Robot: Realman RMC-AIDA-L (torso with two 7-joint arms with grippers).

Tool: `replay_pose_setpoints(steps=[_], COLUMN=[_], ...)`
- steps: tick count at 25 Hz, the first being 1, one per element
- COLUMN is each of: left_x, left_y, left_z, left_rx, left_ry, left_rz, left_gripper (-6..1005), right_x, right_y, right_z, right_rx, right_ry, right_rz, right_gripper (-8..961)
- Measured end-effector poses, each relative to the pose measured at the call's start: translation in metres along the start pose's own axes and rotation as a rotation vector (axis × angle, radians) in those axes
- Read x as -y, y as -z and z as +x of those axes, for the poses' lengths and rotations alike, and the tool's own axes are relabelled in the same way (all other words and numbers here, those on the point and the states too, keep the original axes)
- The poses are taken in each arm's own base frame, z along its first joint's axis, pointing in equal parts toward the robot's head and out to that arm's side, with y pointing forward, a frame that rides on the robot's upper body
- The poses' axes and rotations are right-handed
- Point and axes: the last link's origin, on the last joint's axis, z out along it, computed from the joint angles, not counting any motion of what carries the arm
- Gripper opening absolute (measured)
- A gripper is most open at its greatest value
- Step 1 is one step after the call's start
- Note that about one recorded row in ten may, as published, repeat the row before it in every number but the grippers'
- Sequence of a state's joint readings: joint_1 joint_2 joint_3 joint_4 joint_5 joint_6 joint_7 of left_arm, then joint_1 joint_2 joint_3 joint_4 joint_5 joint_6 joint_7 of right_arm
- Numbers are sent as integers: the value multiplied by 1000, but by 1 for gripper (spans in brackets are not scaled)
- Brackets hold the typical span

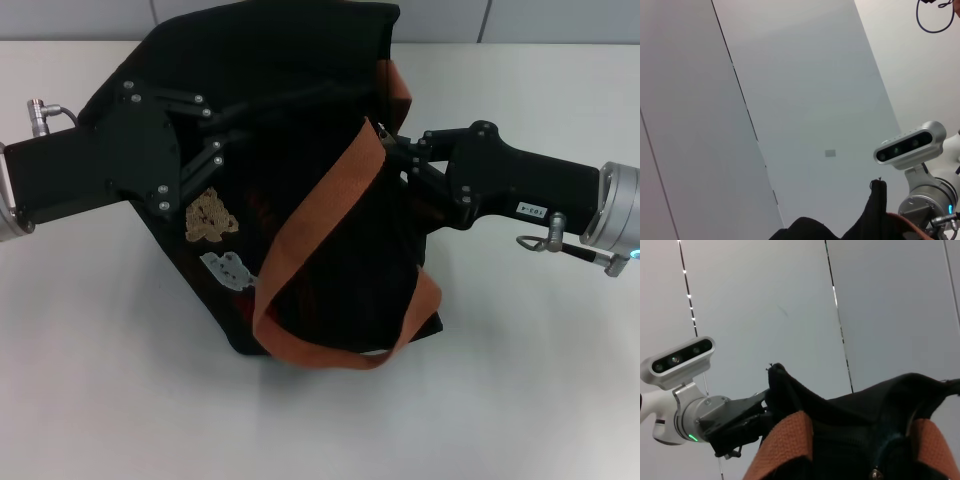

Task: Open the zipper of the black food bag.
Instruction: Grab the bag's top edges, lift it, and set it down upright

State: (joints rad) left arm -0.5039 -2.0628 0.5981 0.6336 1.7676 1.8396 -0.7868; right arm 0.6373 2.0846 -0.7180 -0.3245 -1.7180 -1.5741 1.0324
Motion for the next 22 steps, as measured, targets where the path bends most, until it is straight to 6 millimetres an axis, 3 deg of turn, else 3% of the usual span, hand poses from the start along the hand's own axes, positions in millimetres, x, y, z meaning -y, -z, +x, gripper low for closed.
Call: replay_pose_setpoints(steps=[11, 22], left_x=[-1, -4], left_y=[2, 1], left_z=[-2, -4], left_rx=[4, 8], left_ry=[3, 9], left_rz=[8, 1], left_gripper=[154, 158], right_x=[-9, 4], right_y=[4, -1], right_z=[-11, -32], right_rx=[46, -128], right_ry=[-28, -238], right_rz=[-79, -130], right_gripper=[39, 3])
